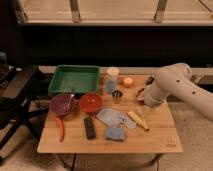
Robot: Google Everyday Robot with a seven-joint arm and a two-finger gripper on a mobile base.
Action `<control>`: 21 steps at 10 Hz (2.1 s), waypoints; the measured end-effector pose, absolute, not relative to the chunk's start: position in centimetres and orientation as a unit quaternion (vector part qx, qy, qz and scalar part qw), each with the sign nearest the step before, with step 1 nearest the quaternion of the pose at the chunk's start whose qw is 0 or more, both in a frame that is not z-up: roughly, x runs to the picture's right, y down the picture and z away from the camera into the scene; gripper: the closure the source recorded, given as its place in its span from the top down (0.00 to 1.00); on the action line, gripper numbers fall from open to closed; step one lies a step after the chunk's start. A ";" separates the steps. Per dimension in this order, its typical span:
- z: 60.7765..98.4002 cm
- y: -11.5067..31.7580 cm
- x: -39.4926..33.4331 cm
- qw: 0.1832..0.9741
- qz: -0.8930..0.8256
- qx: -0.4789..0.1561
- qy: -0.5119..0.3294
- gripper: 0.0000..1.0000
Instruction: Place towel in metal cup
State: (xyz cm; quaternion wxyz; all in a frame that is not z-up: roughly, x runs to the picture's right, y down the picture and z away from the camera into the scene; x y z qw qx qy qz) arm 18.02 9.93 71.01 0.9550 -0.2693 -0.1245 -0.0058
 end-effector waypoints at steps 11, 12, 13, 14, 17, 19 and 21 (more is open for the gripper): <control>75.7 10.4 9.7 0.947 -0.074 -0.239 -0.201 0.65; 76.6 10.3 9.3 0.948 -0.072 -0.231 -0.207 0.65; 77.2 10.4 9.2 0.949 -0.071 -0.225 -0.211 0.65; 77.8 10.4 9.1 0.950 -0.068 -0.220 -0.213 0.65; 80.5 12.0 9.6 0.950 -0.058 -0.223 -0.213 0.65; 82.3 13.4 10.1 0.948 -0.049 -0.236 -0.209 0.65; 83.9 14.9 11.1 0.945 -0.037 -0.254 -0.203 0.65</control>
